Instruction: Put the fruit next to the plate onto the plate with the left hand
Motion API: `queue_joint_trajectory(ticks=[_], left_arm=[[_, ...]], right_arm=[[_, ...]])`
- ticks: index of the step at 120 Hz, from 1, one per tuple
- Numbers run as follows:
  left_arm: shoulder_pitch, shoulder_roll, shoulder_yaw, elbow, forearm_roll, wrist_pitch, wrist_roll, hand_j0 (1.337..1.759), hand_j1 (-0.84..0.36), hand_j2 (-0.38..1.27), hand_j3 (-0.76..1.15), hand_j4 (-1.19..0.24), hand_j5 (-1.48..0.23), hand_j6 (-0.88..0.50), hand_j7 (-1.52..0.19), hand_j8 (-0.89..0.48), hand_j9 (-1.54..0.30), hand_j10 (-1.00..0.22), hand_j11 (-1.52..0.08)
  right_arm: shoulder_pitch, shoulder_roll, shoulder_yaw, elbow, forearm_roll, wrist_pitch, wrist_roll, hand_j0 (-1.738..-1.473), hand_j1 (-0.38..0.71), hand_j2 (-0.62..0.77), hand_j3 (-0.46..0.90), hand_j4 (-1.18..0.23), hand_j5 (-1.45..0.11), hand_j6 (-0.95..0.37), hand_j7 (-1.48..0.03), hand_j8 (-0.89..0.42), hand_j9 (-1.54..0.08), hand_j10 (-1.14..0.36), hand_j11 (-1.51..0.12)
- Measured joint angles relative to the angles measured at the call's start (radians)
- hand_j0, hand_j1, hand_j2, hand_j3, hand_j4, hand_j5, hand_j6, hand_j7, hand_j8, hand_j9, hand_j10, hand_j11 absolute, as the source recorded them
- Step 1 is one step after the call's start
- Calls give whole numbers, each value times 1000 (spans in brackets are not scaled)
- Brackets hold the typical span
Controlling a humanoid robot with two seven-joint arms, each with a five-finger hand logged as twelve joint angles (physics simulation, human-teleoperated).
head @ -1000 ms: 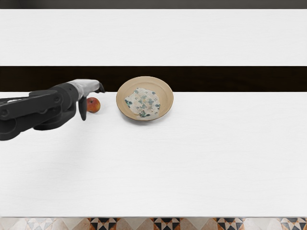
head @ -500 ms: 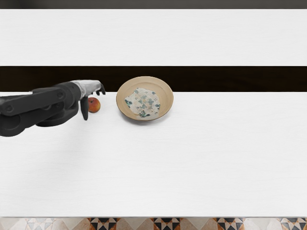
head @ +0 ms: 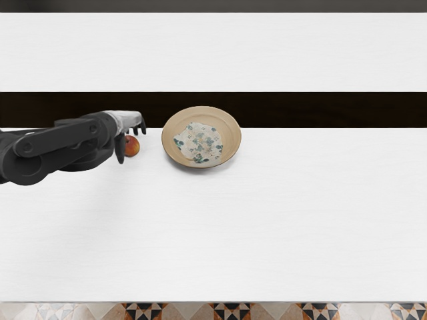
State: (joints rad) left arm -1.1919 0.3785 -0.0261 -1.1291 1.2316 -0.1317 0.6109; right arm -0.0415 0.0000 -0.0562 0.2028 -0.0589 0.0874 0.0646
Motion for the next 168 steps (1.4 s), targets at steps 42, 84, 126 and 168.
queue_joint_trajectory(ticks=[42, 84, 126, 168], left_arm=[[10, -17, 0, 0, -4, -2, 0, 1658, -254, 106, 0, -513, -652, -513, -652, -475, -658, -509, -658], [8, -17, -1, -3, -25, -13, 0, 1654, -309, 356, 0, -697, -890, -552, -894, -482, -909, -641, -912], [-49, -15, -3, -2, -81, -17, 0, 1651, -336, 416, 0, -741, -1038, -490, -1009, -407, -1014, -588, -1015], [-136, -16, -4, -1, -128, -35, 0, 1651, -239, 319, 0, -743, -1040, -552, -1005, -487, -1016, -652, -1019]], right_arm=[[0, 0, 1, 0, 0, 0, 0, -1658, -331, -3, 0, -15, -20, -15, -20, -15, -20, -15, -20], [0, 0, 1, -2, 0, 0, 0, -1658, -331, -3, 0, -15, -20, -15, -20, -15, -20, -15, -20], [0, 0, 0, 0, 0, 0, 0, -1658, -331, -3, 0, -15, -20, -15, -20, -15, -20, -15, -20], [0, 0, 1, -1, 0, 0, 0, -1658, -331, -3, 0, -15, -20, -15, -20, -15, -20, -15, -20]])
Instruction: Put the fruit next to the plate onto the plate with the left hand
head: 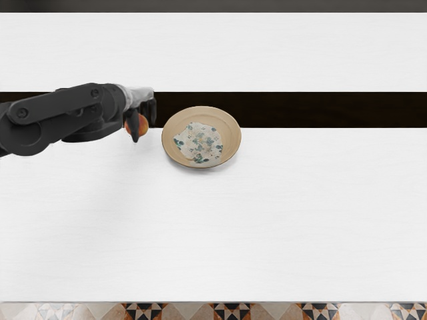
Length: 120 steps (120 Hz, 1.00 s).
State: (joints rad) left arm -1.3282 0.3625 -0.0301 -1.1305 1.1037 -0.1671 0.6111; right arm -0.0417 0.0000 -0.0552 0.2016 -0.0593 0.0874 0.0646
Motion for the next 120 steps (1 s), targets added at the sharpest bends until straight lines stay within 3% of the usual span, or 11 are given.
queue_joint_trajectory(ticks=[7, 20, 31, 52, 106, 110, 120], left_arm=[[-18, -5, 0, 0, -14, -1, 0, 1651, -230, 298, 0, -743, -1038, -561, -1001, -497, -1015, -657, -1017], [-38, -42, -2, 1, -32, -2, 0, 1653, -300, 473, 0, -738, -1045, -522, -1011, -450, -1014, -629, -1013], [-49, -73, -7, 2, -37, 0, 0, 1653, -257, 363, 0, -744, -1035, -541, -1007, -472, -1014, -650, -1012], [-86, -170, -22, 3, -47, 8, 0, 1654, -289, 451, 0, -738, -1042, -539, -1011, -475, -1018, -641, -1014], [1, -188, -26, 8, -37, 11, 0, 1655, -307, 483, 0, -730, -1026, -540, -990, -476, -998, -637, -994], [1, -188, -27, 8, -35, 11, 0, 1655, -286, 446, 0, -700, -978, -546, -945, -478, -953, -620, -950], [-8, -188, -29, 8, -32, 17, 0, 1656, -133, 307, 0, -516, -716, -413, -693, -368, -699, -463, -696]], right_arm=[[0, 0, 0, 0, 0, 0, 0, -1658, -331, -3, 0, -15, -20, -15, -20, -15, -20, -15, -20], [0, 0, 0, -1, 0, 0, 0, -1658, -331, -3, 0, -15, -20, -15, -20, -15, -20, -15, -20], [0, 0, 0, -1, 0, 0, 0, -1658, -331, -3, 0, -15, -20, -15, -20, -15, -20, -15, -20], [0, 0, -1, -1, 1, 0, 0, -1658, -331, -3, 0, -15, -20, -15, -20, -15, -20, -15, -20], [-1, 0, -2, -1, 1, 0, 0, -1658, -331, -3, 0, -15, -20, -15, -20, -15, -20, -15, -20], [-1, 0, -2, -1, 1, 0, 0, -1658, -331, -3, 0, -15, -20, -15, -20, -15, -20, -15, -20], [-1, 0, -3, -1, 1, 0, 0, -1658, -331, -3, 0, -15, -20, -15, -20, -15, -20, -15, -20]])
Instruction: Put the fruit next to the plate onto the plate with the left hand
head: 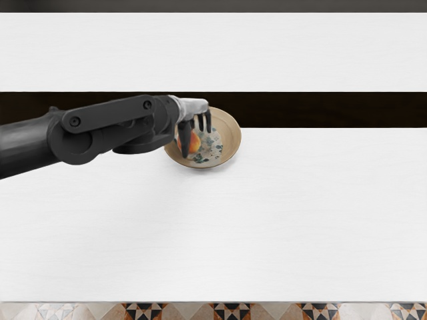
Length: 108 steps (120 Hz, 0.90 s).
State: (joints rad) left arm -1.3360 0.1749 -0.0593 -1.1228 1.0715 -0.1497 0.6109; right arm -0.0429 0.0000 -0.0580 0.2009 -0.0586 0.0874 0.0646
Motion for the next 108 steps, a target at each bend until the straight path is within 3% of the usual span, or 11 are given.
queue_joint_trajectory(ticks=[24, 30, 35, 41, 58, 66, 77, 99, 108], left_arm=[[-16, 27, -23, -6, -52, 2, 0, 1657, 156, 119, 0, -206, -283, -168, -275, -151, -277, -186, -276], [-47, 59, -36, -16, -131, -3, 0, 1657, 198, 93, 0, -162, -222, -133, -215, -119, -217, -146, -216], [-105, 138, -47, -41, -243, -17, 0, 1658, 226, 76, 0, -133, -181, -109, -176, -98, -177, -120, -176], [-121, 212, -61, -89, -372, -42, 0, 1658, 252, 60, 0, -104, -142, -85, -138, -77, -139, -94, -138], [-46, 329, -182, -200, -648, -154, 0, 1658, 301, 30, 0, -53, -72, -44, -69, -40, -70, -48, -70], [41, 409, -250, -233, -757, -203, 0, 1658, 314, 22, 0, -39, -52, -33, -50, -30, -51, -35, -51], [74, 524, -323, -261, -897, -343, 0, 1658, 326, 14, 0, -26, -34, -22, -33, -20, -33, -23, -33], [195, 808, -368, -307, -1065, -441, 0, 1658, 339, 6, 0, -11, -14, -10, -14, -9, -14, -10, -14], [221, 870, -373, -314, -1095, -452, 0, 1658, 342, 4, 0, -8, -10, -7, -10, -7, -10, -7, -10]], right_arm=[[0, 0, 0, 1, 0, 0, 0, -1658, -331, -3, 0, -15, -20, -15, -20, -15, -20, -15, -20], [0, 0, 0, 1, 0, 0, 0, -1658, -331, -3, 0, -15, -20, -15, -20, -15, -20, -15, -20], [0, 0, 0, 1, 0, 0, 0, -1658, -331, -3, 0, -15, -20, -15, -20, -15, -20, -15, -20], [0, 0, 0, 2, 0, 0, 0, -1658, -331, -3, 0, -15, -20, -15, -20, -15, -20, -15, -20], [0, 0, 0, 2, 0, 0, 0, -1658, -331, -3, 0, -15, -20, -15, -20, -15, -20, -15, -20], [0, 0, 0, 2, 0, 0, 0, -1658, -331, -3, 0, -15, -20, -15, -20, -15, -20, -15, -20], [0, 0, 1, 3, 0, 0, 0, -1658, -331, -3, 0, -15, -20, -15, -20, -15, -20, -15, -20], [0, 0, 1, 3, 0, 0, 0, -1658, -331, -3, 0, -15, -20, -15, -20, -15, -20, -15, -20], [0, 0, 1, 3, 0, 0, 0, -1658, -331, -3, 0, -15, -20, -15, -20, -15, -20, -15, -20]])
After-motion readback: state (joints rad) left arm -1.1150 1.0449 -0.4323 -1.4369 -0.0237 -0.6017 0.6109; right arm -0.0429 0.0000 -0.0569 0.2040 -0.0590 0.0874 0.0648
